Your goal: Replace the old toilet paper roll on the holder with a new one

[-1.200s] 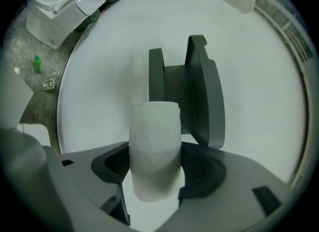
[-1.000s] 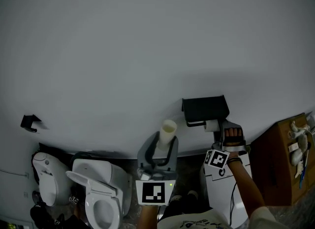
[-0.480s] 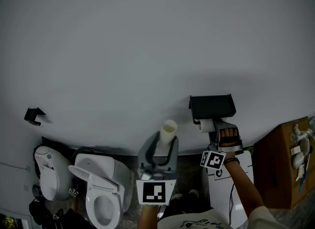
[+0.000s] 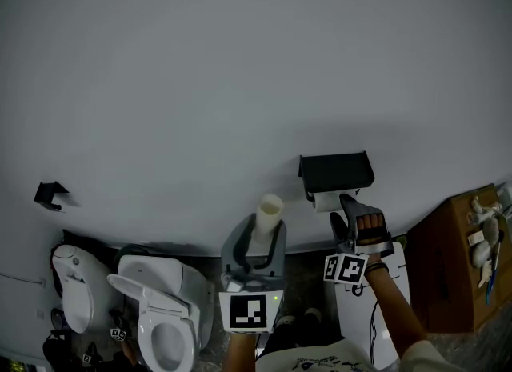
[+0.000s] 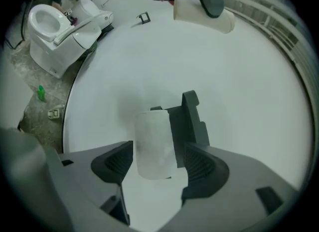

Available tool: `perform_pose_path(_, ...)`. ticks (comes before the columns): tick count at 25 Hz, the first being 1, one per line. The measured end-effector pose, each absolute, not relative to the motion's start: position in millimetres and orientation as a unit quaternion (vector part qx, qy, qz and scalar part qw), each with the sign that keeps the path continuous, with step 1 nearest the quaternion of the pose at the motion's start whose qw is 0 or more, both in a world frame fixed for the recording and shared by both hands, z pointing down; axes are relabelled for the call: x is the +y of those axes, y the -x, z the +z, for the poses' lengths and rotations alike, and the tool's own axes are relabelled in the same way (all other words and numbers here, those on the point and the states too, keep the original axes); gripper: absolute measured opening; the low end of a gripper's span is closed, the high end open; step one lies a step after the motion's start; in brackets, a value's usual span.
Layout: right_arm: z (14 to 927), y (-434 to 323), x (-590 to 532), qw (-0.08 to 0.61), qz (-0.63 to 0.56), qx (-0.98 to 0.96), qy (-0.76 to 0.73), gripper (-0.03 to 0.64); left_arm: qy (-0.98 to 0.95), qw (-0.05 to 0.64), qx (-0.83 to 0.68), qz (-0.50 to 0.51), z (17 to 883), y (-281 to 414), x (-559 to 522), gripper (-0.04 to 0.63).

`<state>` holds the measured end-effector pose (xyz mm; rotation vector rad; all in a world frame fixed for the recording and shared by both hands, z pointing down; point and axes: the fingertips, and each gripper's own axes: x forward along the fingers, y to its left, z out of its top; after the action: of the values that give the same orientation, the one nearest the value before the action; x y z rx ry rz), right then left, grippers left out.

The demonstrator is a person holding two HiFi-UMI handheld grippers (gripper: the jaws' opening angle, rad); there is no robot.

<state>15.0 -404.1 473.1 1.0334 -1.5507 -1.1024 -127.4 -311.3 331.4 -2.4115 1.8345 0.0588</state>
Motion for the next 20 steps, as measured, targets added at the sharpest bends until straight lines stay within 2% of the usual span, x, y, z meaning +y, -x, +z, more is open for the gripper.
perform_pose_path(6, 452.4, -23.4, -379.2, 0.424, -0.384, -0.681, -0.457, 0.310, 0.798, 0.054, 0.599, 0.029, 327.4, 120.2, -312.8, 0.187)
perform_pose_path(20, 365.9, -75.4, -347.9, 0.141, -0.103, -0.778, -0.604, 0.308, 0.801, 0.077, 0.592, 0.042, 318.7, 110.5, -314.8, 0.187)
